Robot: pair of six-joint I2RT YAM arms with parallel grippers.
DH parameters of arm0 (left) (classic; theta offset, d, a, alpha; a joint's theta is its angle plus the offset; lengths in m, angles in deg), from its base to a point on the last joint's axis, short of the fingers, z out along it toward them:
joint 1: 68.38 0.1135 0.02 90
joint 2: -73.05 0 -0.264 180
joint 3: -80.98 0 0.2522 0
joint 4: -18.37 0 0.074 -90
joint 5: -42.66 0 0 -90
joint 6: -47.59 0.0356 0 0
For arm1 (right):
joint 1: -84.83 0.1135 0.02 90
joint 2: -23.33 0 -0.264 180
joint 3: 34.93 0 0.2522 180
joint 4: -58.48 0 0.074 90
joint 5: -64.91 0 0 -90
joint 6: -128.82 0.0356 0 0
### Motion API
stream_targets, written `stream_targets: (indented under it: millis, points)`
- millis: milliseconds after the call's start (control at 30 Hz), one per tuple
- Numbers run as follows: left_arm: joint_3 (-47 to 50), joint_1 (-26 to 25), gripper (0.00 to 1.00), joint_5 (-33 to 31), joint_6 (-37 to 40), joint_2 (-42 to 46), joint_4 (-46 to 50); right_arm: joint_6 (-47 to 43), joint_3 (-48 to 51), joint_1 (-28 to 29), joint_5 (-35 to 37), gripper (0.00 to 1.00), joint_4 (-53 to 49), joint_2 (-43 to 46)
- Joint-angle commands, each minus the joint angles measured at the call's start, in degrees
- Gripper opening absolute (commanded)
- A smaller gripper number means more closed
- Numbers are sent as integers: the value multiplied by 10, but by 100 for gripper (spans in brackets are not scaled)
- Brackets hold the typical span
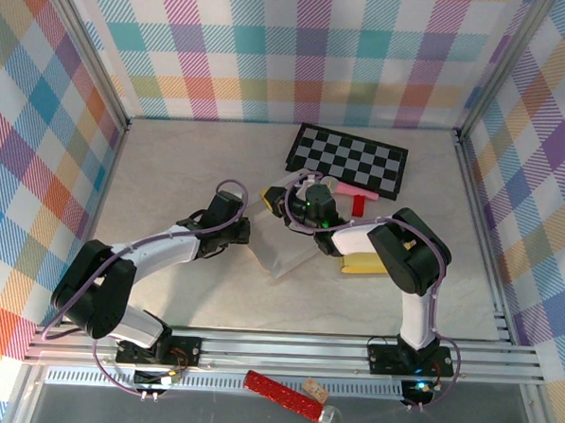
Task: Fold the paper box
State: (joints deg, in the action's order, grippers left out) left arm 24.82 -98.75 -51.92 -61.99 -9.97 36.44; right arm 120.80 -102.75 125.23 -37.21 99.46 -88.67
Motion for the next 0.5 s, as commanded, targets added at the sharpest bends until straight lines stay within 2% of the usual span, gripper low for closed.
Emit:
stream_targets:
  millis: [0,233,467]
  points:
    - [-21,-6,11,-23,-21,-11,-27,-11,12,20,-35,0,-7,-15]
    - [-37,-22,0,-57,-42,-22,-23,-2,5,21,-38,0,-12,-17]
    - [-73,-40,0,-148,-102,-29,34,5,3,26,-31,0,-23,-7]
